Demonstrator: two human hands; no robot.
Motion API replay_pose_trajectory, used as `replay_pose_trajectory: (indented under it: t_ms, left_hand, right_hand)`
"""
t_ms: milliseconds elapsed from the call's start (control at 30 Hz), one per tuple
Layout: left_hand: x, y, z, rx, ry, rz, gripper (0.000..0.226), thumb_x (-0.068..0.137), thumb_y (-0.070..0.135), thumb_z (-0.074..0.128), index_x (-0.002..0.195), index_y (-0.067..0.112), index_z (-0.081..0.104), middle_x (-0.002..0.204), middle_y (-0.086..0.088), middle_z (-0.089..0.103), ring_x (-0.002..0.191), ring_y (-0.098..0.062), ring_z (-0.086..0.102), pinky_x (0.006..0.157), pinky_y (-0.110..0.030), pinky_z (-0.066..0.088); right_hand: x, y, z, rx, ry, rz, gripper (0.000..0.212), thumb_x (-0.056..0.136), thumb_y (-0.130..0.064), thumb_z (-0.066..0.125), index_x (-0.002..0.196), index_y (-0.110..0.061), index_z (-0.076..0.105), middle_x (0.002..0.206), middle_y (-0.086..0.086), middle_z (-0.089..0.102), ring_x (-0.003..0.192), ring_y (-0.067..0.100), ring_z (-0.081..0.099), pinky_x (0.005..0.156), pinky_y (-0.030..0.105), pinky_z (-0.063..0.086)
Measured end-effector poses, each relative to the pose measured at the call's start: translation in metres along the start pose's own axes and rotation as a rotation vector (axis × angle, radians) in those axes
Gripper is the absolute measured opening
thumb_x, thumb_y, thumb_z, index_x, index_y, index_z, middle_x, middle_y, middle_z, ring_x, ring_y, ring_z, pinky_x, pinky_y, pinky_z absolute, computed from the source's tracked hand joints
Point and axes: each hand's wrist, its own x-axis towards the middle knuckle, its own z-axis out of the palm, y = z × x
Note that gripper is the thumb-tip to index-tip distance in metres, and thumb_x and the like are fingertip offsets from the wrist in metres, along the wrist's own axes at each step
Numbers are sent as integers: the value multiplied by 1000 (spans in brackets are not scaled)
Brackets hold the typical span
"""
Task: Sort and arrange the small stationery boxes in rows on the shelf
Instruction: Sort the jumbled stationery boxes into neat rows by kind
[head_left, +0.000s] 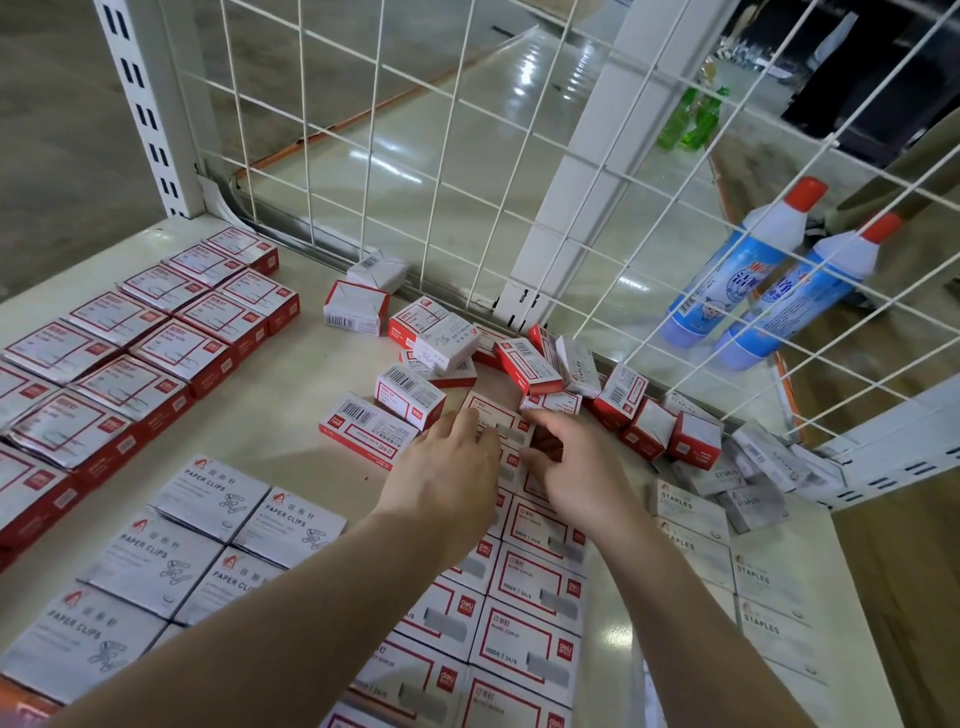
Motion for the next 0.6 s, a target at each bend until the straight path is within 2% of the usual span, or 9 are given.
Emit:
replay_pose_trajectory:
  t_ms: [233, 367, 433, 533, 600]
  left_hand:
    - [-3, -1, 1, 28, 3, 17, 62, 93, 27, 51, 146, 20, 20, 155, -1, 11, 143, -21, 7, 114, -36, 16]
    - [-9, -2, 1, 44, 15, 32, 57, 98, 29, 37, 148, 20, 11, 157, -1, 2, 144, -19, -4, 115, -33, 4]
    - [-13, -2, 3, 36, 20, 49, 56, 99, 28, 36, 149, 21, 11, 157, 1, 3, 144, -18, -4, 115, -32, 1]
    - [-15, -1, 5, 32, 11, 112, 55, 99, 25, 39, 148, 23, 14, 156, 5, 6, 144, -15, -1, 114, -31, 1]
    - [-15, 1, 6, 27, 0, 148, 54, 99, 25, 36, 148, 24, 13, 156, 6, 6, 144, -13, 0, 114, -29, -1]
  right_hand:
    - [-1, 1, 3, -18, 16, -11, 45, 93, -19, 54, 137, -24, 45, 137, -4, 47, 127, 14, 43, 102, 26, 32]
    - [-6, 5, 3, 19, 92, 27, 38, 91, -19, 56, 128, -25, 53, 120, -8, 58, 109, 9, 53, 88, 21, 42]
    - [-8, 12, 0, 18, 173, 61, 30, 91, -17, 57, 120, -24, 57, 112, -10, 60, 98, 4, 54, 78, 16, 40]
    - [-7, 22, -6, 20, 289, 95, 24, 90, -15, 57, 113, -19, 58, 109, -6, 62, 98, 8, 57, 81, 21, 41]
    - [-3, 25, -11, 12, 315, 91, 29, 90, -16, 57, 119, -17, 55, 111, -1, 60, 98, 12, 56, 79, 21, 38]
